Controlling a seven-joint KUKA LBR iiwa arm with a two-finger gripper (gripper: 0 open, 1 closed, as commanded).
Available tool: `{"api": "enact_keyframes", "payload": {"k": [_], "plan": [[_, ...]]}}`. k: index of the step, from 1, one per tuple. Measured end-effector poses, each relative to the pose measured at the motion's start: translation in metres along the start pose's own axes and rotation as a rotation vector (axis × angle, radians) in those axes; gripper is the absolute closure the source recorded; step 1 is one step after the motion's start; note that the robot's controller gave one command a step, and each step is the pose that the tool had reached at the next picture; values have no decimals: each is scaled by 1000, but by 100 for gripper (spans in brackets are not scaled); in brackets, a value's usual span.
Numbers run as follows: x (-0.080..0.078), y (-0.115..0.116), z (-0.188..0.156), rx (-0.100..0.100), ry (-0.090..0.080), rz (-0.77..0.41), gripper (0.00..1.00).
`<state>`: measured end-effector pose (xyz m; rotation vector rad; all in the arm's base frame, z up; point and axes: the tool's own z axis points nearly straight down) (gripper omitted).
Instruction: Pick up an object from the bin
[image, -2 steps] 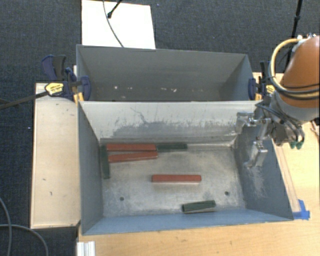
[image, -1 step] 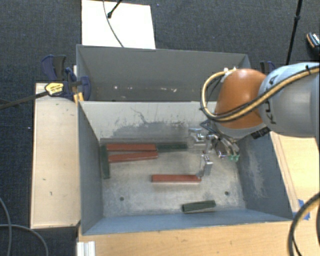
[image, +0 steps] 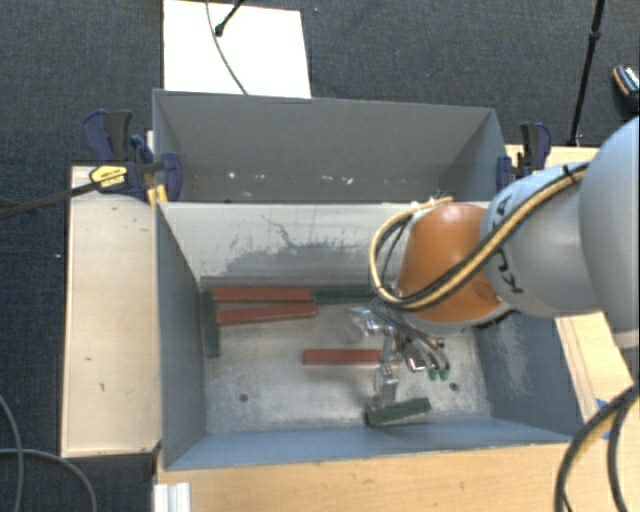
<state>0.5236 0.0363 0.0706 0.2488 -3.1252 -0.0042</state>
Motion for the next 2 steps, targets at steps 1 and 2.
{"api": "enact_keyframes", "payload": {"k": [1, 2], "plan": [[-3, -3, -3, 3, -8, 2, 100], [8, 1, -156, 4, -15, -49, 100]]}}
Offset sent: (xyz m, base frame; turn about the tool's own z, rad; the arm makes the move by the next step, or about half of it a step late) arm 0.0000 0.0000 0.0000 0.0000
